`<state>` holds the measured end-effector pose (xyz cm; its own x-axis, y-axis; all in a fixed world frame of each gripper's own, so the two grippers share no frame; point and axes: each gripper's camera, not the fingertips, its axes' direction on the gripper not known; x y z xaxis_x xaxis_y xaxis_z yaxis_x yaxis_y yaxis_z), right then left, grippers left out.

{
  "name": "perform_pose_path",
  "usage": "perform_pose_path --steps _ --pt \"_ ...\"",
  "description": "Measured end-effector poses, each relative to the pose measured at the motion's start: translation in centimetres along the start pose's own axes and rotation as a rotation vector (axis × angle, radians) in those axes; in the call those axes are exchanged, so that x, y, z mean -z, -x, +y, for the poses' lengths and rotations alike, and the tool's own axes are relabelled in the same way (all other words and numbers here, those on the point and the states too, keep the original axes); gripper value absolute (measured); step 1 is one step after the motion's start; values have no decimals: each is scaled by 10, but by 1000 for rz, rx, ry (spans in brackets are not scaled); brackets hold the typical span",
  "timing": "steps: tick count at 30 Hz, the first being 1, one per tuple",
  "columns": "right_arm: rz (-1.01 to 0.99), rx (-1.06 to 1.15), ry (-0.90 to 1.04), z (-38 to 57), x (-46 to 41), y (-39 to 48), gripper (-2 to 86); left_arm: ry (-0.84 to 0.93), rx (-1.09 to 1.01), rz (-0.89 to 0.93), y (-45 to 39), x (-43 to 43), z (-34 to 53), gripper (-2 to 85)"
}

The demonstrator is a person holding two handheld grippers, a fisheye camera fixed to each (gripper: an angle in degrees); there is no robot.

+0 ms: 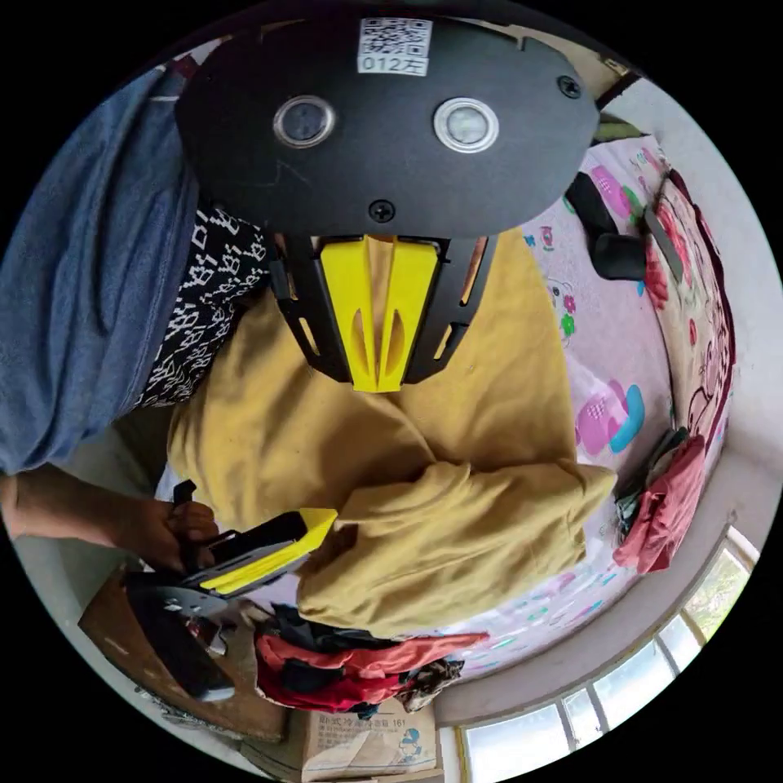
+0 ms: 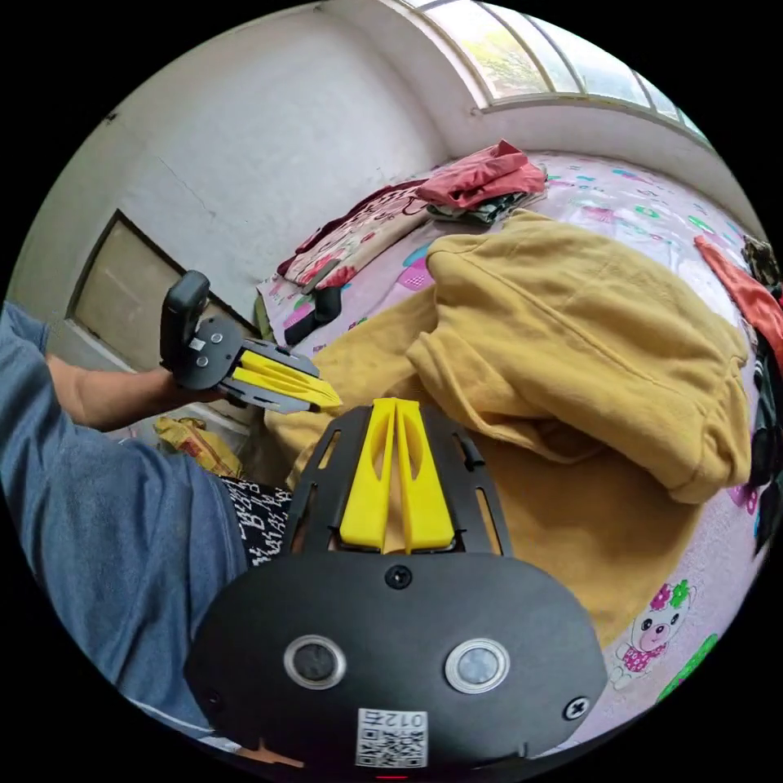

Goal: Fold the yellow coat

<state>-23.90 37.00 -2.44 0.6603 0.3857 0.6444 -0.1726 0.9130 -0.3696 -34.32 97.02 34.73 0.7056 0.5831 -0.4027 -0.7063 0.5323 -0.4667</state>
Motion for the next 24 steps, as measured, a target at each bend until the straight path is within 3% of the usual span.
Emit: perform_pose_path --steps 3,5,7,13,16,19,24 --pt "31 10 121 -9 -53 25 -1 194 162 30 -18 -37 44 -2" --pt "-7 17 240 -9 -86 42 -1 80 366 79 -19 -30 80 -2" --pt "24 40 310 -4 -102 54 -1 90 479 121 -21 -26 98 -2" --pt "-18 -40 222 2 -51 80 -1 69 491 132 -45 -16 141 -1" --pt "23 -143 88 36 -4 104 -1 -67 411 96 -54 -1 141 -1" --pt "78 -345 -53 93 34 130 -1 -195 151 40 -77 14 118 0" --pt "208 -716 -230 193 68 175 0 -211 -163 66 -117 -7 78 -1"
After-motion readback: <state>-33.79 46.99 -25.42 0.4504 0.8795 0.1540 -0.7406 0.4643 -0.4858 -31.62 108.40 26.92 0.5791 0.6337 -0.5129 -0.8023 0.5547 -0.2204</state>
